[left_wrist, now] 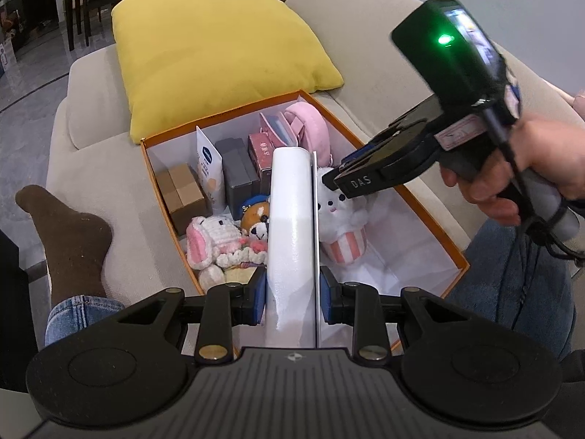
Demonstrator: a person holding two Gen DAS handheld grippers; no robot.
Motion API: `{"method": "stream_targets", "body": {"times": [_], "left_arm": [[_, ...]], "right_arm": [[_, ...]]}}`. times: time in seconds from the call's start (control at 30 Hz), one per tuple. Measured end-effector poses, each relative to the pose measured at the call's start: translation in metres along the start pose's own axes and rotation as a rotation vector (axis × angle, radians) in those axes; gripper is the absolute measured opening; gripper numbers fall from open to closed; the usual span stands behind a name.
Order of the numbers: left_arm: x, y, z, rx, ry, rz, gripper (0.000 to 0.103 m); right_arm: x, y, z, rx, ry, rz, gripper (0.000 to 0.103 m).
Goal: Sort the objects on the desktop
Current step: 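Lower the tube box into the shoebox with the left tool while the right tool releases the dog plush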
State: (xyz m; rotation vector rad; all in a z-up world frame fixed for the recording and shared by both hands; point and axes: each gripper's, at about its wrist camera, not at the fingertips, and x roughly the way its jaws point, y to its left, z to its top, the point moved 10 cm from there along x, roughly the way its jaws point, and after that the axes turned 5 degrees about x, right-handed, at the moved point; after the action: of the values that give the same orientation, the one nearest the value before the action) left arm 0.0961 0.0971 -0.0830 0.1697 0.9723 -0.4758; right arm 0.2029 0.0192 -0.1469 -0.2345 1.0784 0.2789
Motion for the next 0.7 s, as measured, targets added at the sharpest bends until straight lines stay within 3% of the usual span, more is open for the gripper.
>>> {"method": "stream_targets", "body": {"times": [0.1, 0.27, 0.43, 0.57, 0.7], "left_arm": [[0.002, 0.001, 0.001, 0.004, 0.005, 0.0, 0.033], [0.009, -0.005, 0.002, 0.052, 0.023, -0.013, 0.033], [0.018, -0.025, 0.005, 0.2, 0.066, -0.033, 0.033], [0.033, -0.049, 0.004, 0.34, 0.137, -0.093, 0.033], [0.053, -0.063, 0.0, 0.449, 0.221, -0.136, 0.033]], "right_arm": [[0.014, -0.004, -0.004, -0.003, 0.045, 0.004, 0.012], [0.022, -0.011, -0.004, -0.011, 0.048, 0.015, 0.012], [-0.002, -0.02, -0.001, 0.009, -0.007, 0.11, 0.014], [-0.031, -0.034, -0.009, -0.016, -0.065, 0.123, 0.014], [-0.044, -0.045, -0.023, -0.019, -0.066, 0.137, 0.015]]}}
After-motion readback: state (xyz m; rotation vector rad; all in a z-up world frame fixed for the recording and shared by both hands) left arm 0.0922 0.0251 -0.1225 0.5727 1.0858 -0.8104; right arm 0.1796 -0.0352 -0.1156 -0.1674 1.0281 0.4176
